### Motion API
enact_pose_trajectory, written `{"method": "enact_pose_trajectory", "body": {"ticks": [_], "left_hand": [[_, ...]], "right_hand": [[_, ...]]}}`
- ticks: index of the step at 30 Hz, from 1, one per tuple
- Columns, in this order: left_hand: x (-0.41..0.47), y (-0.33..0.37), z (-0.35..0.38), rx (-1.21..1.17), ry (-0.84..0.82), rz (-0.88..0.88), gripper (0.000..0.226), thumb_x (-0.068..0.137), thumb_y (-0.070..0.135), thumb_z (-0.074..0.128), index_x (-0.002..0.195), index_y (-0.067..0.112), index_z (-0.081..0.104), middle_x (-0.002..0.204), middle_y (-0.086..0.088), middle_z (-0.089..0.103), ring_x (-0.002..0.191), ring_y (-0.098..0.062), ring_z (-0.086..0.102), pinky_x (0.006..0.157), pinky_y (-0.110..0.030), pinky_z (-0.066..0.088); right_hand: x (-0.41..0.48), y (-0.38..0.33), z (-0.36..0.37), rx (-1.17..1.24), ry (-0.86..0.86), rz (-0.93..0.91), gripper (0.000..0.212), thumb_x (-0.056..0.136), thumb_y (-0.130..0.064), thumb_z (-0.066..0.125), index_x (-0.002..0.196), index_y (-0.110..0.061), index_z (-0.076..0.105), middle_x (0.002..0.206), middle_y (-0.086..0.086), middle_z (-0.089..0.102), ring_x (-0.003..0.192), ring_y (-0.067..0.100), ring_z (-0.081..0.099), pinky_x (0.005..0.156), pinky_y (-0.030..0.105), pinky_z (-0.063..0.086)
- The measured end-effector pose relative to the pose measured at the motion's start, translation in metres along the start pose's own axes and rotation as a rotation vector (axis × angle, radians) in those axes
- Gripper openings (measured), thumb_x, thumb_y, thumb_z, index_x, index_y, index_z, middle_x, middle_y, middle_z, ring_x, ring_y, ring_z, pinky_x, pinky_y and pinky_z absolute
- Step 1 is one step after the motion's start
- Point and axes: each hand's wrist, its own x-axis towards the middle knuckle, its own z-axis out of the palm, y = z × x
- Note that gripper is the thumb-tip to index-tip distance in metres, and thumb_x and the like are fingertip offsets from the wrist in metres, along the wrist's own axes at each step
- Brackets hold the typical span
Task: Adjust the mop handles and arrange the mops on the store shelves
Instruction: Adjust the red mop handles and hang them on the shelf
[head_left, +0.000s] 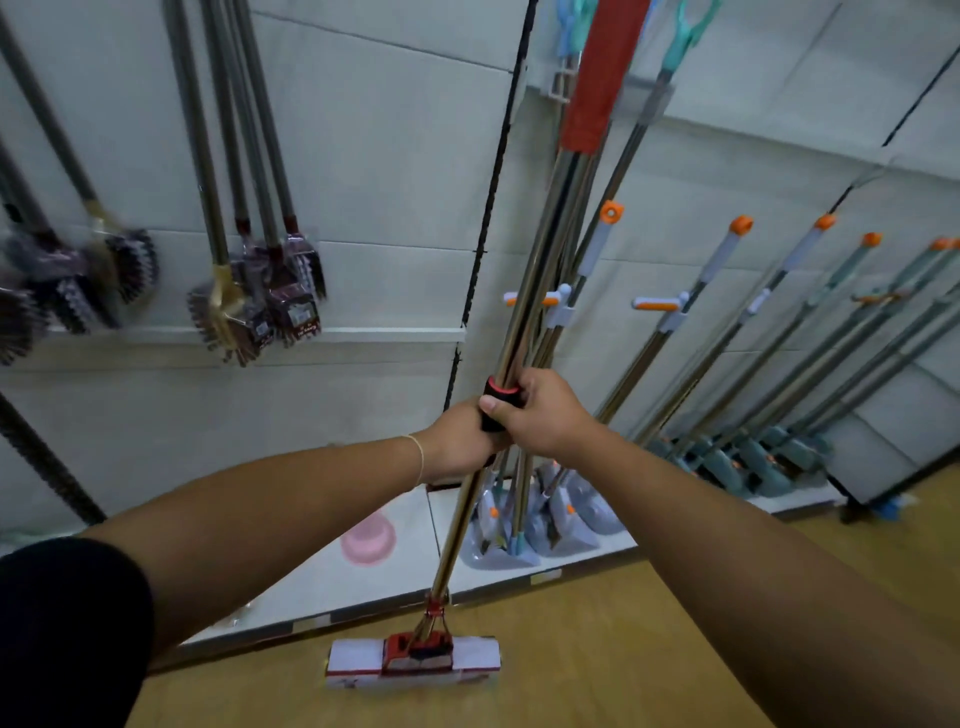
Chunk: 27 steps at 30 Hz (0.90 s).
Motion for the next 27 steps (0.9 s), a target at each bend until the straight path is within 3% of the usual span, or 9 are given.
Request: {"method": "enact_pose_trajectory", "body": {"ticks": [6,11,14,16,19,21,23,25,27], "left_hand": [[0.004,0.052,0.008,0.006,-0.025,0.071,0.035,0.094,-0.005,0.051,0.091,0.03,0.052,0.067,0.01,0.05,0.046,0.006,0.044,0.048,-0.014,0.036],[0.013,0.098,0.021,0.103,-0.022,0.157,0.024,0.095,0.003,0.055,0.109,0.024,0.053,0.08,0.011,0.056,0.07,0.002,0.05,0.058,-0.005,0.041],[0.021,0.123,0.029,0.18,-0.063,0.172,0.014,0.095,0.009,0.057,0.102,0.021,0.056,0.079,0.01,0.057,0.071,-0.001,0.051,0.059,-0.007,0.041],[0.027,0.14,0.035,0.231,-0.089,0.171,0.005,0.095,0.017,0.059,0.093,0.02,0.056,0.075,0.006,0.057,0.067,-0.005,0.049,0.059,-0.013,0.04],[0.041,0.158,0.047,0.289,-0.125,0.192,0.029,0.086,0.041,0.059,0.095,0.014,0.061,0.086,-0.018,0.064,0.076,-0.026,0.055,0.072,-0.041,0.048],[0.049,0.171,0.058,0.301,-0.146,0.205,0.017,0.092,0.035,0.059,0.09,0.018,0.061,0.086,-0.018,0.064,0.076,-0.02,0.054,0.071,-0.037,0.046],[0.056,0.186,0.07,0.305,-0.136,0.225,0.01,0.095,0.031,0.06,0.087,0.024,0.061,0.081,-0.005,0.062,0.076,-0.016,0.055,0.068,-0.031,0.045],[0.065,0.199,0.083,0.307,-0.13,0.235,0.016,0.093,0.034,0.062,0.098,0.019,0.064,0.093,-0.009,0.067,0.089,-0.026,0.063,0.08,-0.038,0.051],[0.075,0.212,0.098,0.265,-0.134,0.239,0.024,0.092,0.031,0.064,0.107,0.012,0.065,0.103,-0.015,0.068,0.101,-0.03,0.063,0.09,-0.043,0.051]], "right_hand": [[-0.012,-0.01,-0.048,0.045,0.059,-0.043,0.01,0.09,-0.02,0.071,0.095,-0.016,0.063,0.094,0.006,0.07,0.095,0.022,0.066,0.086,0.034,0.052],[-0.021,-0.009,-0.095,0.06,0.108,-0.069,0.026,0.089,-0.018,0.072,0.069,-0.024,0.056,0.069,-0.011,0.058,0.071,0.008,0.055,0.068,0.024,0.045],[-0.027,-0.006,-0.123,0.097,0.135,-0.054,0.025,0.087,-0.019,0.073,0.068,-0.024,0.058,0.066,-0.008,0.058,0.065,0.005,0.054,0.065,0.023,0.043],[-0.031,-0.002,-0.141,0.121,0.16,-0.061,0.023,0.086,-0.02,0.074,0.068,-0.023,0.06,0.067,-0.005,0.06,0.068,0.01,0.058,0.067,0.028,0.047],[-0.038,0.005,-0.168,0.105,0.215,-0.039,0.022,0.085,-0.023,0.075,0.067,-0.023,0.062,0.07,0.002,0.065,0.074,0.018,0.063,0.071,0.034,0.052],[-0.043,0.01,-0.187,0.085,0.244,-0.03,0.022,0.085,-0.024,0.075,0.067,-0.021,0.063,0.072,0.007,0.067,0.074,0.021,0.065,0.073,0.037,0.054],[-0.049,0.017,-0.205,0.102,0.264,-0.015,0.024,0.085,-0.021,0.075,0.067,-0.019,0.061,0.067,0.001,0.063,0.068,0.015,0.062,0.064,0.03,0.051],[-0.056,0.024,-0.223,0.119,0.282,-0.002,0.021,0.086,-0.02,0.075,0.07,-0.017,0.062,0.069,0.001,0.064,0.07,0.013,0.062,0.063,0.024,0.048],[-0.063,0.033,-0.242,0.123,0.308,0.005,0.016,0.085,-0.023,0.076,0.077,-0.012,0.067,0.078,0.009,0.07,0.078,0.02,0.068,0.067,0.03,0.054]]}}
